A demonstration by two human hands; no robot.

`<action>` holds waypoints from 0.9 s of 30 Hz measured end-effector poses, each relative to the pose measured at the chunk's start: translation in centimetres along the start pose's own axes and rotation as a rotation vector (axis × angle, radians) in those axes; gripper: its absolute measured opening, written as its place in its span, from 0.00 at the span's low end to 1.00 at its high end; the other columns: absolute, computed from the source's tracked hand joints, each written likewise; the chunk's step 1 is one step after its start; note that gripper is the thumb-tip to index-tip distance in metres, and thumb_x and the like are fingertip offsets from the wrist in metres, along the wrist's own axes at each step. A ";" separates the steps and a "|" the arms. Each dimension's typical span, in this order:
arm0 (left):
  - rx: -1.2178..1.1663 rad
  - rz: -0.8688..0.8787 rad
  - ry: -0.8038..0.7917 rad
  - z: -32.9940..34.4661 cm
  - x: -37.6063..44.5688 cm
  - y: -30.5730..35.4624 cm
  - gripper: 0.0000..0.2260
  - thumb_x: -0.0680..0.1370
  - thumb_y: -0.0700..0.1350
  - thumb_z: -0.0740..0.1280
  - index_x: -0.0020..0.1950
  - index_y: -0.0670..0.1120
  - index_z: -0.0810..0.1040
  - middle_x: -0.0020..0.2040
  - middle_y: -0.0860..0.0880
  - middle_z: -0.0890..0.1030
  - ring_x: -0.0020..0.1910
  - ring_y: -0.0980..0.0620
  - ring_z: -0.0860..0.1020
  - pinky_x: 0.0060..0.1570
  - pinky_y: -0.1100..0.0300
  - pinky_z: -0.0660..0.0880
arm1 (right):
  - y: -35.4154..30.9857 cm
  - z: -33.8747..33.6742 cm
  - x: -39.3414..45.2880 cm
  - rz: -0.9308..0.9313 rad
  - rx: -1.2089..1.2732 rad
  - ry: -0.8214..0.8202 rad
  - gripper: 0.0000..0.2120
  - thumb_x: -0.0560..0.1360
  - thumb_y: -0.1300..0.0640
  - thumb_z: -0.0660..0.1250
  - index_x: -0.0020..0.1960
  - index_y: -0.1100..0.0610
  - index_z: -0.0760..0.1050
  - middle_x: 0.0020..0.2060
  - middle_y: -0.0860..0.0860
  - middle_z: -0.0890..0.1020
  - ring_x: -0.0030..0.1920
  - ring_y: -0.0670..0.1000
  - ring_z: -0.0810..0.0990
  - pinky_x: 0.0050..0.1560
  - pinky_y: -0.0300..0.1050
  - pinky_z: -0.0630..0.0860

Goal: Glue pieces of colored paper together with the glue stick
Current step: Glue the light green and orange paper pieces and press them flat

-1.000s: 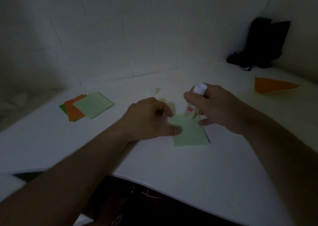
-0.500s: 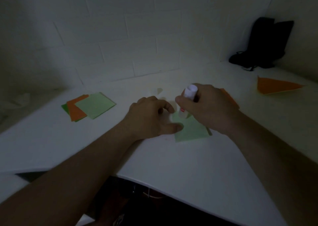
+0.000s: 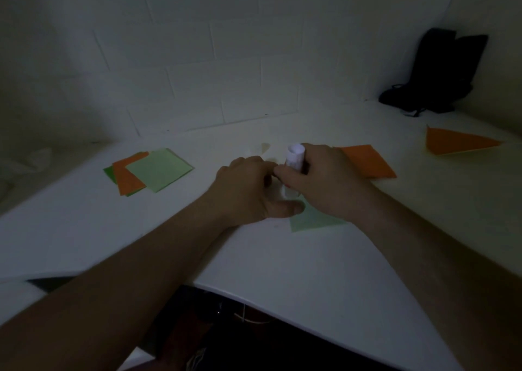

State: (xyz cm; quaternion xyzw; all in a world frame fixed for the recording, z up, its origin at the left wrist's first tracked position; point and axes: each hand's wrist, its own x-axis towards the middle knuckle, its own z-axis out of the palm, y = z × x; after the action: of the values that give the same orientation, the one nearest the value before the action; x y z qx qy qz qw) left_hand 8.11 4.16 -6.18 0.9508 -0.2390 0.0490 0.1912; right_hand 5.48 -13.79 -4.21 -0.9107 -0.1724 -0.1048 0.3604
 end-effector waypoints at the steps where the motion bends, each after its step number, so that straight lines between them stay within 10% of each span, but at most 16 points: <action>1: -0.003 0.005 -0.001 0.0 0.0 0.0 0.22 0.59 0.79 0.62 0.39 0.64 0.68 0.40 0.57 0.74 0.42 0.50 0.75 0.46 0.52 0.75 | 0.1 0.2 0.0 -0.008 0.003 -0.005 0.14 0.80 0.44 0.68 0.39 0.38 0.66 0.35 0.40 0.78 0.38 0.37 0.77 0.39 0.31 0.66; 5: -0.009 0.007 0.021 0.2 0.1 -0.1 0.23 0.59 0.79 0.63 0.43 0.65 0.71 0.41 0.60 0.73 0.43 0.51 0.75 0.46 0.54 0.73 | 0.2 -0.1 0.1 0.083 0.128 0.084 0.14 0.79 0.43 0.67 0.51 0.54 0.79 0.35 0.41 0.79 0.35 0.35 0.77 0.34 0.27 0.66; 10: -0.019 -0.006 0.021 0.4 0.2 -0.5 0.32 0.58 0.80 0.64 0.56 0.65 0.78 0.45 0.61 0.74 0.48 0.54 0.76 0.55 0.51 0.76 | 0.2 -2.4 -0.4 0.065 0.034 0.175 0.13 0.80 0.48 0.68 0.40 0.51 0.72 0.30 0.45 0.75 0.29 0.33 0.73 0.31 0.25 0.65; 23: 0.008 -0.014 0.028 0.4 0.1 -0.4 0.29 0.59 0.80 0.63 0.52 0.65 0.76 0.44 0.60 0.74 0.47 0.52 0.75 0.51 0.52 0.74 | 0.2 -1.3 -0.1 -0.014 -0.071 -0.012 0.14 0.78 0.45 0.68 0.38 0.39 0.65 0.33 0.39 0.74 0.35 0.33 0.74 0.35 0.27 0.64; 27: -0.020 -0.026 0.032 0.5 0.1 -0.4 0.33 0.58 0.80 0.64 0.56 0.65 0.79 0.46 0.60 0.75 0.49 0.53 0.76 0.55 0.50 0.76 | 0.8 -2.3 -0.6 -0.003 -0.101 0.003 0.13 0.79 0.47 0.69 0.43 0.56 0.77 0.37 0.50 0.81 0.39 0.45 0.77 0.33 0.32 0.66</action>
State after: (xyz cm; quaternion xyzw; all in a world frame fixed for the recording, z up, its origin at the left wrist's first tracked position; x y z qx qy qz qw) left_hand 8.42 4.30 -6.74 0.9508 -0.2240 0.0595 0.2054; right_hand 5.15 -16.06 -3.25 -0.9274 -0.1675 -0.1152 0.3141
